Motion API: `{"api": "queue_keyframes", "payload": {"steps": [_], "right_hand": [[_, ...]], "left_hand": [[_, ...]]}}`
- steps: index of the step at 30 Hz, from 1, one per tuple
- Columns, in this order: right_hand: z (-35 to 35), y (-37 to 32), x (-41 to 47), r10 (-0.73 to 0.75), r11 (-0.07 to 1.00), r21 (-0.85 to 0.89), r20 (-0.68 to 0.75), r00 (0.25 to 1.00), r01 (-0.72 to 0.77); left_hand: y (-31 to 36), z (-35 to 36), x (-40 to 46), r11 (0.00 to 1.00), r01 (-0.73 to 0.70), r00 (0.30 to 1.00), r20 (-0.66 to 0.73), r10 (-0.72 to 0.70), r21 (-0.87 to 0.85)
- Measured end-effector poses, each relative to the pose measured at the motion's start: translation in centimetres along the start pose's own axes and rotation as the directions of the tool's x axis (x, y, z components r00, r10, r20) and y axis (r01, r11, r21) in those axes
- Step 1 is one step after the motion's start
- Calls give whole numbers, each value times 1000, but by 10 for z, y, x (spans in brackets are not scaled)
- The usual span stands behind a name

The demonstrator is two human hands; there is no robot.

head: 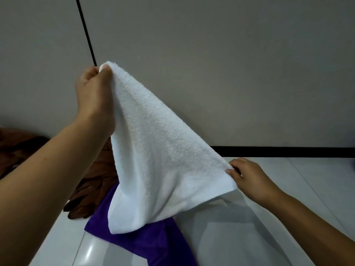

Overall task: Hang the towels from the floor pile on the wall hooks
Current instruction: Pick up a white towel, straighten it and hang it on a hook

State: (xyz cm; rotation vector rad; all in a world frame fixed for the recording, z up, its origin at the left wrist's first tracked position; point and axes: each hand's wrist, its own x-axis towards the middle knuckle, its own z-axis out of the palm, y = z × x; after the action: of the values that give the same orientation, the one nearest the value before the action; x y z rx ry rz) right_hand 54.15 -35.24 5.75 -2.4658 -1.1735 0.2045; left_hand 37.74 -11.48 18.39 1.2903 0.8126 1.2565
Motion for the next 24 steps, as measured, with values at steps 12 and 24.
{"api": "queue_keyframes", "payload": {"steps": [12,24], "right_hand": [[-71,-29,13,236,912,408,-582,778,28],[-81,-32,9,68,979,179,-741,668,99]], "left_hand": [[-36,-19,17,973,-37,982,-173,78,228],[-79,-18,5,929,1,982,-176,70,371]]}}
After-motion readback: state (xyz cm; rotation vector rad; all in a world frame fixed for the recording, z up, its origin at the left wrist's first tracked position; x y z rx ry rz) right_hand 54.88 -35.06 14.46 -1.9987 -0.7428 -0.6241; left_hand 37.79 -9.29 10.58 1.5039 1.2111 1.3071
